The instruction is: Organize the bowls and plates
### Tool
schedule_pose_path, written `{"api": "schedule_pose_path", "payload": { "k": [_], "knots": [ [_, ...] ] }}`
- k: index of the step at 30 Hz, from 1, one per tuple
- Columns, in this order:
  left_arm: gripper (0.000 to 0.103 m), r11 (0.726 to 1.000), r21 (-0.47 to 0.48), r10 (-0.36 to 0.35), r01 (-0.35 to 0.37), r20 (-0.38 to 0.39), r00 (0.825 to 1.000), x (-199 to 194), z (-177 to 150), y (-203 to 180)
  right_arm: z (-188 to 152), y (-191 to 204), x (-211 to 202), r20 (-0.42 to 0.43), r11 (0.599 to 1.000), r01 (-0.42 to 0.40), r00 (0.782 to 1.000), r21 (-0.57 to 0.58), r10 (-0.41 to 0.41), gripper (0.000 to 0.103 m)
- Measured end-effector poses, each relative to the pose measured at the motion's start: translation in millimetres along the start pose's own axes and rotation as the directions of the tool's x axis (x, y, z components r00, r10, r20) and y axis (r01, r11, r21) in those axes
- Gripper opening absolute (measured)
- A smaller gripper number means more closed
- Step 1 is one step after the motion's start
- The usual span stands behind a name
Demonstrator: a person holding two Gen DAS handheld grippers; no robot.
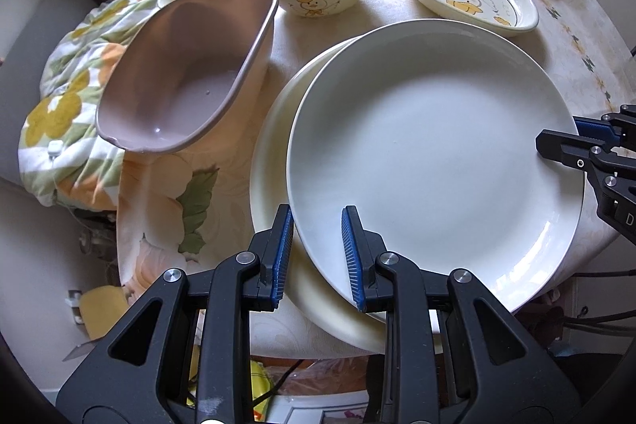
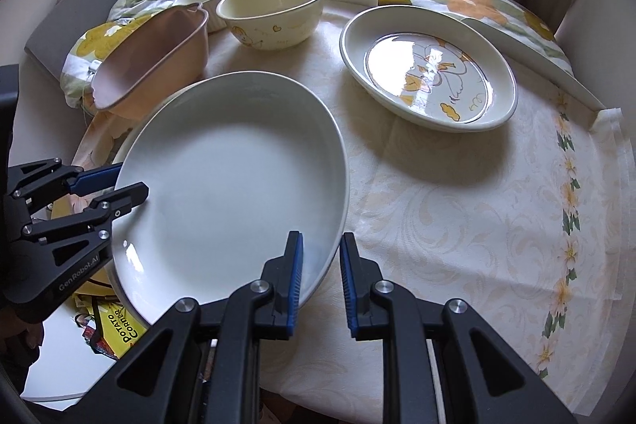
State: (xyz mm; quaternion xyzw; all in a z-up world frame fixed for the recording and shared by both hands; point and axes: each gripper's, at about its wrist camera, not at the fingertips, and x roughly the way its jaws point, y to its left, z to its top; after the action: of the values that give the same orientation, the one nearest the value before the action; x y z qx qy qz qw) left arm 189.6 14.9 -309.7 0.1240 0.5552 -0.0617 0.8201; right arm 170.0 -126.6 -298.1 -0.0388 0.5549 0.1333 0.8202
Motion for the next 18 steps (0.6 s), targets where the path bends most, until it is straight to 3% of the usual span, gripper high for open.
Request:
{"api": "schedule_pose_path", "payload": {
  "k": [18],
  "knots": [
    [0.022, 0.999, 0.031, 0.031, -0.031, 0.019, 0.999, -9.0, -2.9, -4.3, -0.3, 6.6, -0.2, -0.004, 0.999, 0.039, 0.999, 0.011, -0.039, 0.017]
  ]
}}
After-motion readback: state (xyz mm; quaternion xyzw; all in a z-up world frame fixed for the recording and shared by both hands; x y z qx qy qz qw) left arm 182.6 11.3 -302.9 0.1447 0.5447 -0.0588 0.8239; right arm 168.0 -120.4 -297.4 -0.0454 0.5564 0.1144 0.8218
